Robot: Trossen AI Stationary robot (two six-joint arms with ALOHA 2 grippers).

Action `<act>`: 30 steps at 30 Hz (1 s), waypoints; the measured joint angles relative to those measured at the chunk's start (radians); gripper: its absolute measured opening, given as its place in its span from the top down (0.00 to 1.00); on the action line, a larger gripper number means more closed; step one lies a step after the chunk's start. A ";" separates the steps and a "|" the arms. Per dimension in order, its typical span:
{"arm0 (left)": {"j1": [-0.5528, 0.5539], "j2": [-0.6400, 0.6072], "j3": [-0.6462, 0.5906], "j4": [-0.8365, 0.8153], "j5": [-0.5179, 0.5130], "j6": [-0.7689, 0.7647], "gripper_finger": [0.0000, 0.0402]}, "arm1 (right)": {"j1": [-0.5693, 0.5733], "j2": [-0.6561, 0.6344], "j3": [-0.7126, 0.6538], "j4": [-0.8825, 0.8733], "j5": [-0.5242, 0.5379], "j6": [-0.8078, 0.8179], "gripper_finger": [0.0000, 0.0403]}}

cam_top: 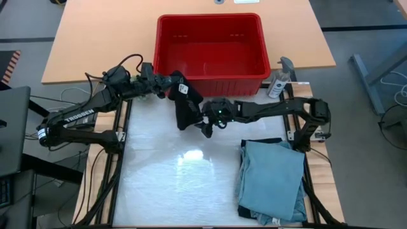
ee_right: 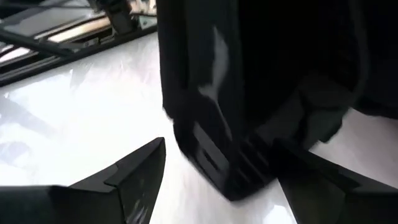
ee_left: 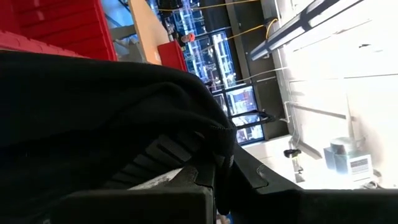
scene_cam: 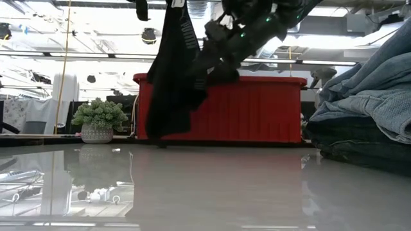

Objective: Fold Laundry from Bin
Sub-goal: Fold the black boxer

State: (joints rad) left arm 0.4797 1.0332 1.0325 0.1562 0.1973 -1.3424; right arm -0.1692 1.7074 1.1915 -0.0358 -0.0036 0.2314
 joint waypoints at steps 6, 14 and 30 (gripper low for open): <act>0.000 0.000 0.000 0.000 0.000 0.003 1.00 | -0.031 0.034 0.000 0.094 -0.003 0.004 0.21; 0.000 0.000 0.000 0.000 0.005 0.014 1.00 | -0.095 0.029 0.000 0.152 -0.124 0.007 0.29; 0.000 -0.001 0.001 -0.018 0.060 0.327 0.93 | -0.010 -0.082 0.041 -0.026 -0.144 0.027 0.96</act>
State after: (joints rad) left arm 0.4793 1.0325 1.0338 0.1384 0.2575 -1.0154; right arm -0.1790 1.6255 1.2321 -0.0614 -0.1473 0.2579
